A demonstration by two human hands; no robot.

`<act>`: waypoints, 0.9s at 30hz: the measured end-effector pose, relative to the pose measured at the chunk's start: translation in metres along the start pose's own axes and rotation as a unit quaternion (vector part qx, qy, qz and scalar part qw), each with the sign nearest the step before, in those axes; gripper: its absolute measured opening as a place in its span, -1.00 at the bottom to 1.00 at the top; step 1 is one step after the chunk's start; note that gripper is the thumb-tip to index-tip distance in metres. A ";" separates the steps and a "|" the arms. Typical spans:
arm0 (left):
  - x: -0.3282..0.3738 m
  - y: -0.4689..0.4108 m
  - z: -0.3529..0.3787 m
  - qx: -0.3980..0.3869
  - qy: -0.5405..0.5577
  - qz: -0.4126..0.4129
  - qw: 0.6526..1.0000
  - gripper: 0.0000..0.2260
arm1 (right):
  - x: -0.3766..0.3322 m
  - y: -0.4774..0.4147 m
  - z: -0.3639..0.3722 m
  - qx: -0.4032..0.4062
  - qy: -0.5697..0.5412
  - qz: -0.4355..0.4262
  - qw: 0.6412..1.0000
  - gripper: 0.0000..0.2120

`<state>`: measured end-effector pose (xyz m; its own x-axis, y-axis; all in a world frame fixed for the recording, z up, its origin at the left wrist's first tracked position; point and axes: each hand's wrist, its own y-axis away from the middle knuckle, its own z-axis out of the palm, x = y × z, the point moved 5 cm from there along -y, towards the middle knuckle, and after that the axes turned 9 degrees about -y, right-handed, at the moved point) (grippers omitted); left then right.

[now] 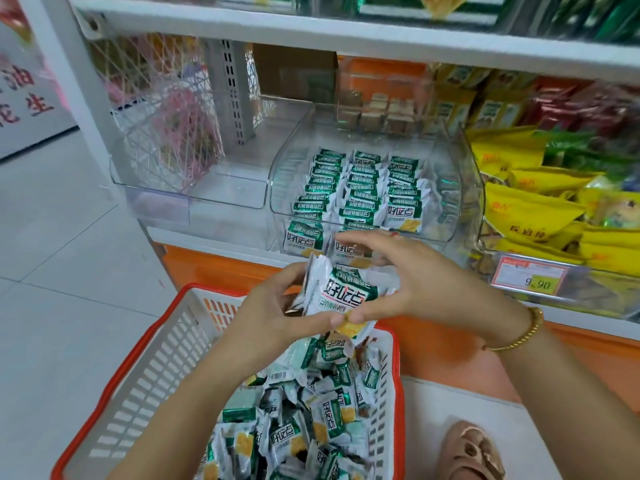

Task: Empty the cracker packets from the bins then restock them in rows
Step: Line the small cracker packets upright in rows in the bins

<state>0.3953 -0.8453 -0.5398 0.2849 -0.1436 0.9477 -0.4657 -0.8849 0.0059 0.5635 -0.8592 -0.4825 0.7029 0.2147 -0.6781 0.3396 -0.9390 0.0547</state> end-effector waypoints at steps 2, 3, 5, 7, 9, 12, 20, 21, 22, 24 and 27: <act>0.009 -0.007 -0.002 0.029 0.009 0.018 0.999 -0.36 | -0.011 -0.002 -0.011 -0.028 0.031 -0.022 0.999 -0.14; 0.014 -0.010 -0.002 0.049 0.026 0.023 0.998 -0.36 | -0.014 -0.003 -0.017 -0.028 0.040 -0.020 0.999 -0.14; 0.024 -0.018 -0.002 0.082 0.067 0.027 0.994 -0.34 | -0.017 -0.007 -0.031 -0.021 0.051 0.003 0.998 -0.17; 0.034 -0.027 -0.001 0.105 0.112 0.042 0.987 -0.33 | -0.017 -0.015 -0.045 -0.027 0.054 0.022 0.998 -0.34; 0.047 -0.035 -0.001 0.113 0.132 0.063 0.983 -0.32 | -0.017 -0.022 -0.054 -0.045 0.014 0.038 0.998 -0.51; 0.055 -0.046 0.000 0.121 0.158 0.083 0.977 -0.32 | -0.012 -0.032 -0.073 -0.055 -0.061 0.086 0.993 -0.53; 0.029 -0.063 0.003 0.216 -0.350 0.133 0.902 -0.72 | 0.013 -0.093 -0.124 -0.054 0.358 0.239 0.901 -0.40; 0.029 -0.063 0.003 0.221 -0.353 0.141 0.898 -0.73 | 0.016 -0.098 -0.122 -0.066 0.362 0.254 0.895 -0.45; 0.029 -0.064 0.002 0.224 -0.347 0.147 0.899 -0.75 | 0.019 -0.103 -0.119 -0.077 0.366 0.265 0.889 -0.51; 0.028 -0.065 -0.001 0.225 -0.323 0.151 0.907 -0.77 | 0.024 -0.108 -0.114 -0.098 0.387 0.290 0.870 -0.52; 0.028 -0.065 -0.003 0.215 -0.303 0.155 0.915 -0.76 | 0.030 -0.110 -0.111 -0.140 0.406 0.325 0.843 -0.53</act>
<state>0.4313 -0.7909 -0.5133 0.6679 -0.5224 0.5301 -0.2680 -0.8333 -0.4835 0.6166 -0.7199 -0.4277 0.9547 -0.1008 0.2801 -0.2276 -0.8536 0.4685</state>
